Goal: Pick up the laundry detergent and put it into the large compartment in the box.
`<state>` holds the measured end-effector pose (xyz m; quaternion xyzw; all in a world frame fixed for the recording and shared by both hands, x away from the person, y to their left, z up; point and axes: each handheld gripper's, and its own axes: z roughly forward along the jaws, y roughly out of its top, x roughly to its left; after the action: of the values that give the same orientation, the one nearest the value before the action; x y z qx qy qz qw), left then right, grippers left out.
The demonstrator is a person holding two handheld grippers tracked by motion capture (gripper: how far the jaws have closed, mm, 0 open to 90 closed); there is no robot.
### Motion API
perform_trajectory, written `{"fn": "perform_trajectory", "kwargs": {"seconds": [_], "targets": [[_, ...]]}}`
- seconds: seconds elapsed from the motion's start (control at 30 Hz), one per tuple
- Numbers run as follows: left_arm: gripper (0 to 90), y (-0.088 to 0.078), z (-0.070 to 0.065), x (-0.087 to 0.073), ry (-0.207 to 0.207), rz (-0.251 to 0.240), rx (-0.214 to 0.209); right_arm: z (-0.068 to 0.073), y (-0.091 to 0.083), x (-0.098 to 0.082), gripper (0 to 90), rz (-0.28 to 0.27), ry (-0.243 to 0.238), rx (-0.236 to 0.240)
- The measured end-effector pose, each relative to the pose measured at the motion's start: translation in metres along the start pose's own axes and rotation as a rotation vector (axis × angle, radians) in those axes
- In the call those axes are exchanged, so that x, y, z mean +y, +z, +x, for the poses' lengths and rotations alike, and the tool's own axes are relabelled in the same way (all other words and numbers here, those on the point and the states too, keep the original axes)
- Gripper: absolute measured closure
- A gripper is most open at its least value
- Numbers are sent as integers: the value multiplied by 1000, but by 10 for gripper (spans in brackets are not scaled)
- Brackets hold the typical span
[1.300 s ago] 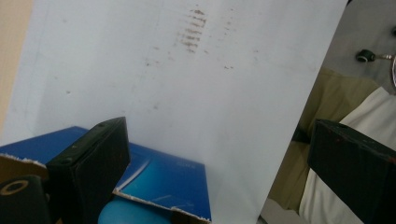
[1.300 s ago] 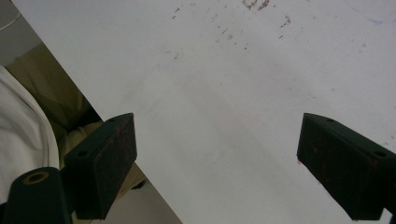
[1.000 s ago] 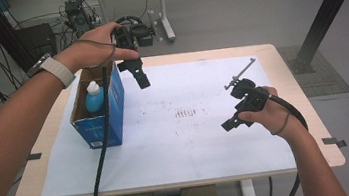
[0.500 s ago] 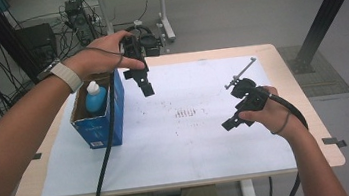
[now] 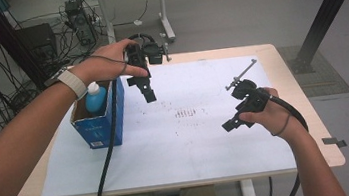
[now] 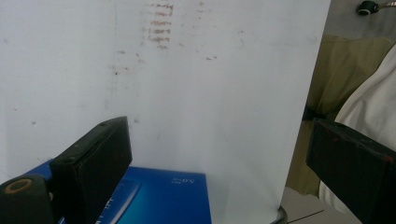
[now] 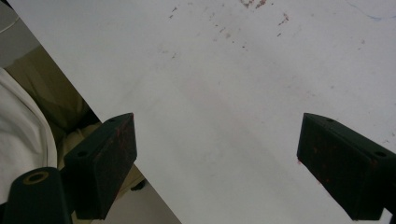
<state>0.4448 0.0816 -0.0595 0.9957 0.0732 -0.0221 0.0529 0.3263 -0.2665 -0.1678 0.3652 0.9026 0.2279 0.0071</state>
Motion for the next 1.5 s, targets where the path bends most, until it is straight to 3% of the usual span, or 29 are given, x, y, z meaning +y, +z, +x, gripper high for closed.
{"fn": "perform_trajectory", "kwargs": {"seconds": [1.5], "targets": [[75,10,6,-6,-22,0,0,-4,6,6,119,7,-5,10]]}}
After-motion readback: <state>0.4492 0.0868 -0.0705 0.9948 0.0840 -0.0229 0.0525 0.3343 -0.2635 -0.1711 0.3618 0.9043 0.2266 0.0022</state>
